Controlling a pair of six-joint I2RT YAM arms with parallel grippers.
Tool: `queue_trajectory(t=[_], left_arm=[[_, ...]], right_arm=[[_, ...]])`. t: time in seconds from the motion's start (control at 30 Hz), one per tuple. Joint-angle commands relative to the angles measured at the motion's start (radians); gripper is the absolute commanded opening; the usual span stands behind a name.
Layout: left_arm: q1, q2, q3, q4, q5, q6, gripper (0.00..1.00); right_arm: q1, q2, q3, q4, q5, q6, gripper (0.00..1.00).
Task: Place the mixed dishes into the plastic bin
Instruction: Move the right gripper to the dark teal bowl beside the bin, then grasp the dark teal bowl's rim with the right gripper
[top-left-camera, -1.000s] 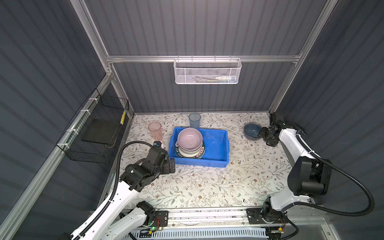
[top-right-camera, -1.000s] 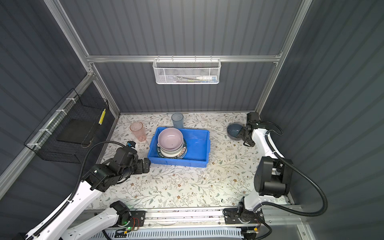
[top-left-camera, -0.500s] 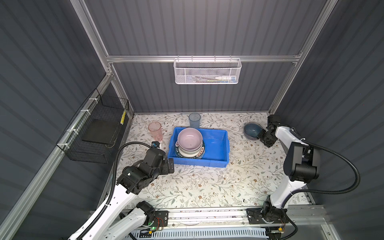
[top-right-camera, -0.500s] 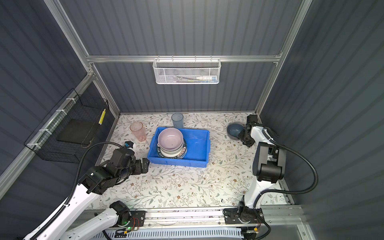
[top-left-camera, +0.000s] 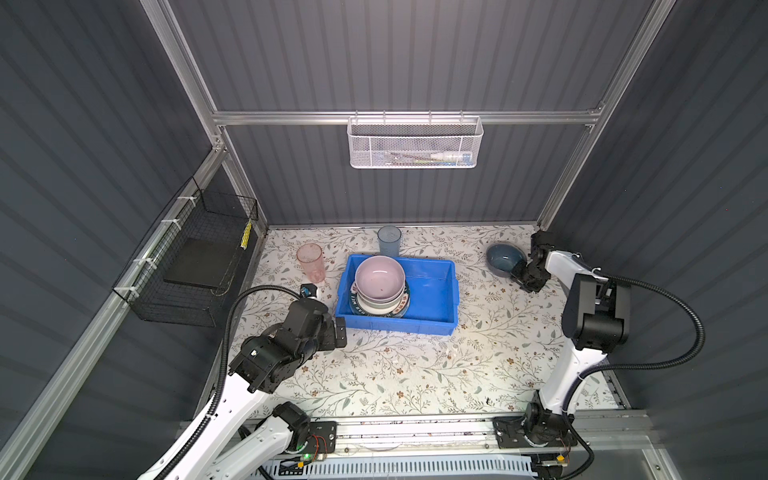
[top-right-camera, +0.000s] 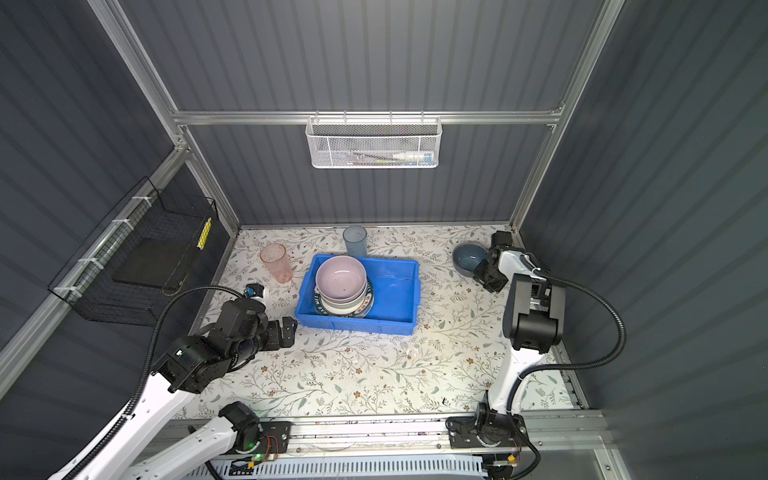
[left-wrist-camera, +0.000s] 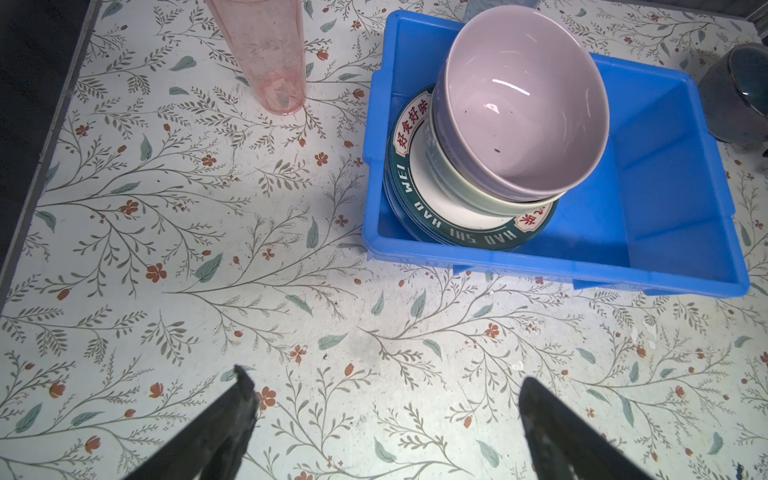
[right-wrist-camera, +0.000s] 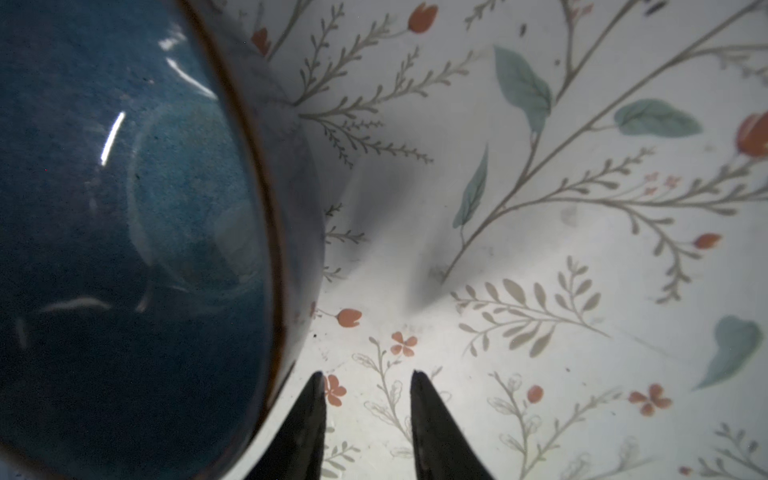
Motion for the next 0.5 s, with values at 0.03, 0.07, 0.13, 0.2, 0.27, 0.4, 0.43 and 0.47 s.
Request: queue_trajectory(t=[0.03,0.07,0.13,0.2,0.27,0.4,0.43,0.47], left_arm=[[0.006,-0.017,-0.011,0.002,0.013,0.024,1.0],[0.006,-0.019,-0.012,0.002,0.014,0.024,1.0],[0.006,-0.024,-0.012,0.0,0.014,0.024,1.0],[0.006,-0.027,-0.012,0.0,0.014,0.022,1.0],[0.006,-0.03,-0.012,0.0,0.014,0.021,1.0],[0.005,-0.034,-0.013,-0.001,0.015,0.02,1.0],[0.006,-0.032,-0.013,-0.001,0.015,0.02,1.0],[0.006,-0.032,-0.012,-0.001,0.016,0.019,1.0]], right_arm=[[-0.003,-0.005,0.021,-0.009,-0.014,-0.011,0.31],[-0.004,-0.007,0.022,-0.01,-0.014,-0.011,0.3],[-0.006,-0.007,0.028,-0.015,-0.016,-0.014,0.27],[-0.006,-0.004,0.038,-0.019,-0.018,-0.014,0.27],[-0.005,-0.003,0.05,-0.036,-0.028,-0.016,0.27],[-0.005,-0.058,0.043,-0.051,-0.05,-0.021,0.29],[-0.005,-0.079,0.036,-0.05,-0.047,-0.021,0.3],[-0.005,-0.102,0.03,-0.049,-0.045,-0.021,0.32]])
